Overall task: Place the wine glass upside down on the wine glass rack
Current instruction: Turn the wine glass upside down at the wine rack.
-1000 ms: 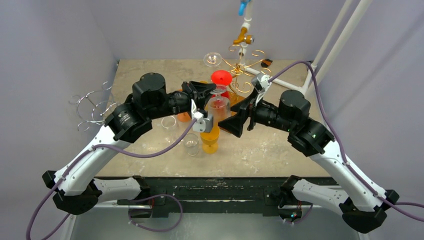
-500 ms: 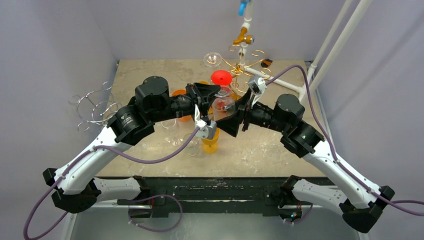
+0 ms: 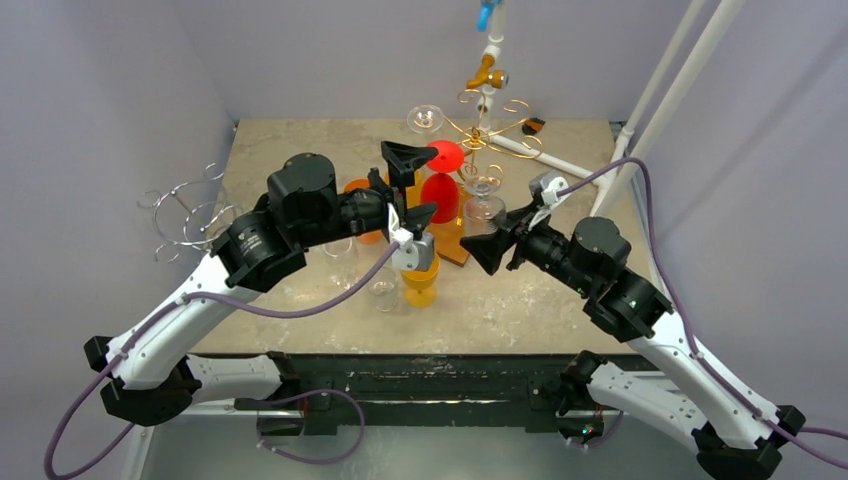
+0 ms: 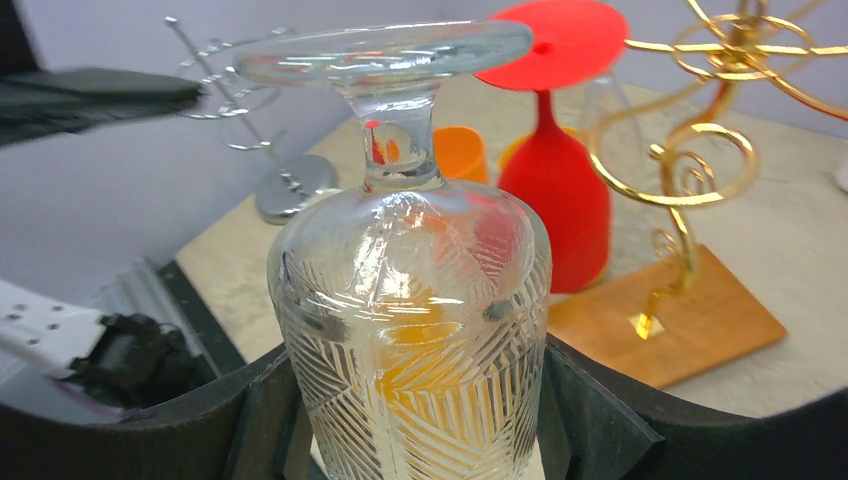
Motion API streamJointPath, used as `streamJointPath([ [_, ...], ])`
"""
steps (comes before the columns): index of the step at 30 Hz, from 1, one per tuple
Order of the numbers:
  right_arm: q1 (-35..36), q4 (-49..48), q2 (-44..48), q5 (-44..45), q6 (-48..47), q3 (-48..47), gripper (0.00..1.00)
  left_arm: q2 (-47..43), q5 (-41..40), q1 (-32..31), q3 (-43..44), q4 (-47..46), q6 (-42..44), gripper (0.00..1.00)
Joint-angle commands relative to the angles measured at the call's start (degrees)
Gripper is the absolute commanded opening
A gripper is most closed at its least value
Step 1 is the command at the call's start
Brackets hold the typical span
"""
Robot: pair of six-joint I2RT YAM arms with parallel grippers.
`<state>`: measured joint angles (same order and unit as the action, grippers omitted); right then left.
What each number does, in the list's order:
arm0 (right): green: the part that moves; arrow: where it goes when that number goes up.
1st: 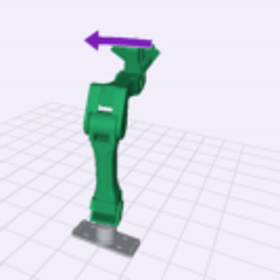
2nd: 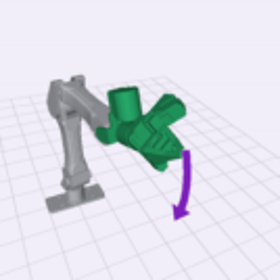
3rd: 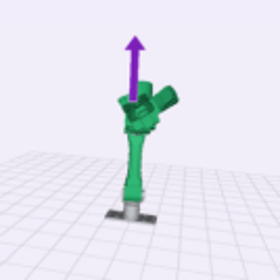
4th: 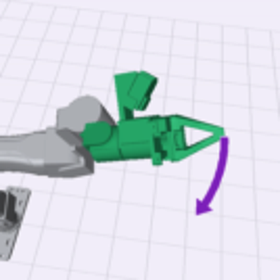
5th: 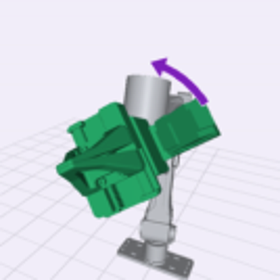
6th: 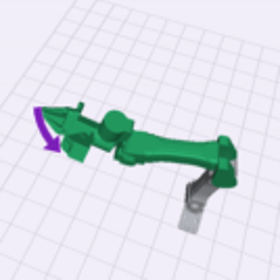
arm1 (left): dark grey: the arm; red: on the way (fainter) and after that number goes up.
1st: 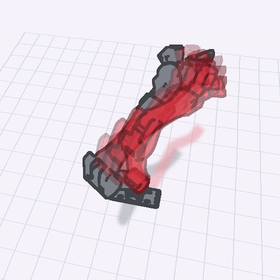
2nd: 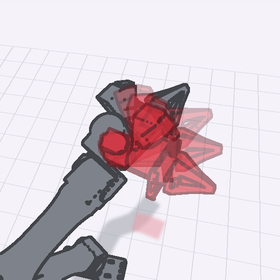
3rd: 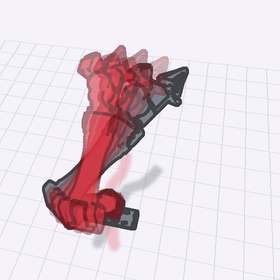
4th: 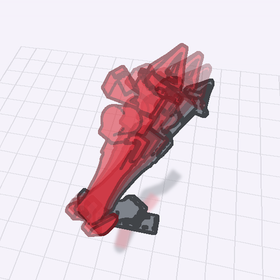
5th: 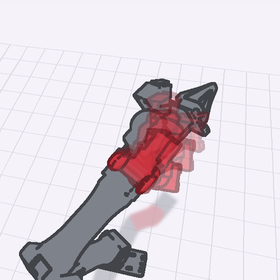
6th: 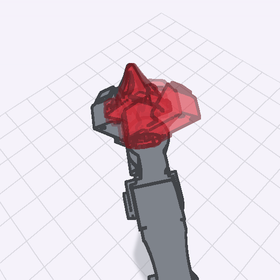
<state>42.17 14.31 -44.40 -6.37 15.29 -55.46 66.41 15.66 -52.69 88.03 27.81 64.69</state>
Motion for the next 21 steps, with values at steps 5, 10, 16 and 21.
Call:
streamJointPath([
  [5,-2.0,-3.9,3.0,13.8,-6.6,4.7,0.32,-1.3,-5.9,-0.1,6.0,1.1,-14.4,0.92],
  [10,-6.0,-6.2,2.7,13.1,-8.4,5.8,0.32,-2.4,-7.4,-0.1,6.4,3.0,-16.0,0.93],
  [16,-13.0,-9.1,0.6,7.5,-9.4,6.0,0.32,-3.4,-8.5,-0.1,5.7,4.5,-16.3,0.93],
  [21,-13.5,-11.2,-2.3,6.6,-10.2,5.8,0.31,-3.8,-8.2,-0.1,5.1,4.5,-16.4,0.93],
])
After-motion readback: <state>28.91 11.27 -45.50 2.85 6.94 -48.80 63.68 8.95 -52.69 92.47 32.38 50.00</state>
